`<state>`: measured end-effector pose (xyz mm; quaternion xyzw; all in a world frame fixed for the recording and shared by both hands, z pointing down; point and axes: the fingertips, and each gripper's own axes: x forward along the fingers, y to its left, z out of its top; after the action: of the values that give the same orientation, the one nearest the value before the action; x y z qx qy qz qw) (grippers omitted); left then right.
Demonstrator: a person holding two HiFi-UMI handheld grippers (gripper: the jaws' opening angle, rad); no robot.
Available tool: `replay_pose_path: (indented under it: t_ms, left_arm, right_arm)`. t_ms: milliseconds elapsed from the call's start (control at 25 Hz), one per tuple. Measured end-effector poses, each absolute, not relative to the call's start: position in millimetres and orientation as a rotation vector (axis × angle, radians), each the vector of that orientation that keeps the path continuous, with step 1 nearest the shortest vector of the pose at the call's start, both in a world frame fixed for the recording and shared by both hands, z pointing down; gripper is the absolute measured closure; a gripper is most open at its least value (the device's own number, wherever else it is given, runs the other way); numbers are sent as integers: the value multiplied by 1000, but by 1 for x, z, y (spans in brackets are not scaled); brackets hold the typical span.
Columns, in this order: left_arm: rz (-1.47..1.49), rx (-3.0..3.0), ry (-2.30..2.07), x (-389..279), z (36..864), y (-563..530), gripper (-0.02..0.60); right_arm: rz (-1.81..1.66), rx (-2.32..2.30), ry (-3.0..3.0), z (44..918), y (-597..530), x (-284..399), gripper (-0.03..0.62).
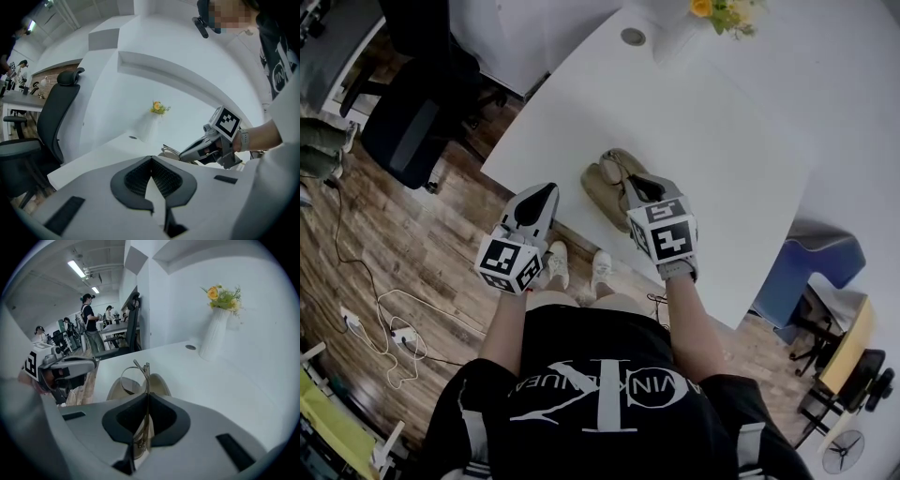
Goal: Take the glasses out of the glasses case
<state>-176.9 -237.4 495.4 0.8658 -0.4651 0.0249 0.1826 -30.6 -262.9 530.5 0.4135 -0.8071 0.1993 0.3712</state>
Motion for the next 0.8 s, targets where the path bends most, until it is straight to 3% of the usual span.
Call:
replay_pose_path:
  t_ms: [800]
  left_arm:
    - [78, 2487, -1361, -173, 468, -240, 568]
  right_arm:
    - [511, 1190, -2300, 484, -260, -10, 560]
